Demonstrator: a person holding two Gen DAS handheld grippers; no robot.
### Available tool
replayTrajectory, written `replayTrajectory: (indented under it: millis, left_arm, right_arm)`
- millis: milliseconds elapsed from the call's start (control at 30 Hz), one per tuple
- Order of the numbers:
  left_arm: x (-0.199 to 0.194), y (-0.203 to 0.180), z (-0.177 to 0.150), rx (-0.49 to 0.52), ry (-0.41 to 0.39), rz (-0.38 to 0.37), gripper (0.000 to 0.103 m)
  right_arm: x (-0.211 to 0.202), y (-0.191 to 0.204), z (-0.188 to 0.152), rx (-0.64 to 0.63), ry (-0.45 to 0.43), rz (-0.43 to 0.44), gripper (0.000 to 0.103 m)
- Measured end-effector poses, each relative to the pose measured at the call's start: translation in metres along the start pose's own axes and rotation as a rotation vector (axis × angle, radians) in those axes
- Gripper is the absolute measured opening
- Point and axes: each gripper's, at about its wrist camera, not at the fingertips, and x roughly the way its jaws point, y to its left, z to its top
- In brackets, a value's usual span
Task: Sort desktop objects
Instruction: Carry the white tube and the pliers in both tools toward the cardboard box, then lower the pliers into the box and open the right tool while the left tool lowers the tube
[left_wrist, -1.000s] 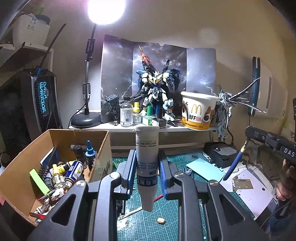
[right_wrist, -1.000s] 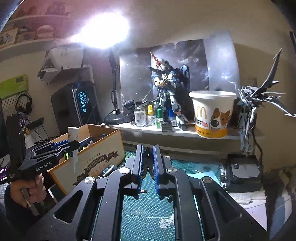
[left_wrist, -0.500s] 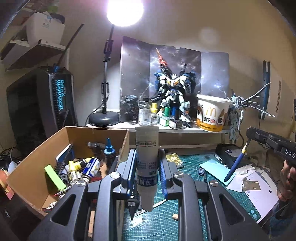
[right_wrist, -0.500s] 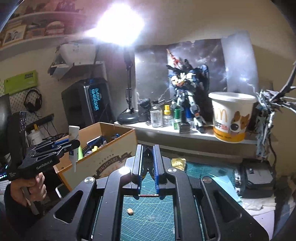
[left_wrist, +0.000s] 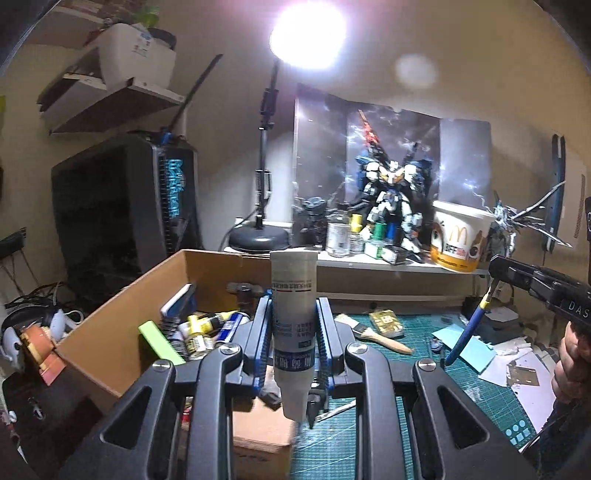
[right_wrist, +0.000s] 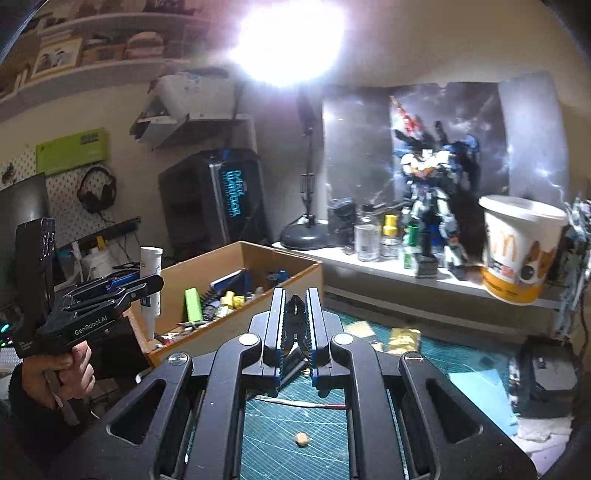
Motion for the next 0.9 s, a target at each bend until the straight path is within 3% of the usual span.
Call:
replayTrajectory:
  millis: [900]
  left_arm:
    - [-0.072,0.092,-0.012,-0.104,-0.023,0.311,0.023]
  right_arm:
    - [0.074,0.099,0.022,-0.131,0.012,0.34,0.01]
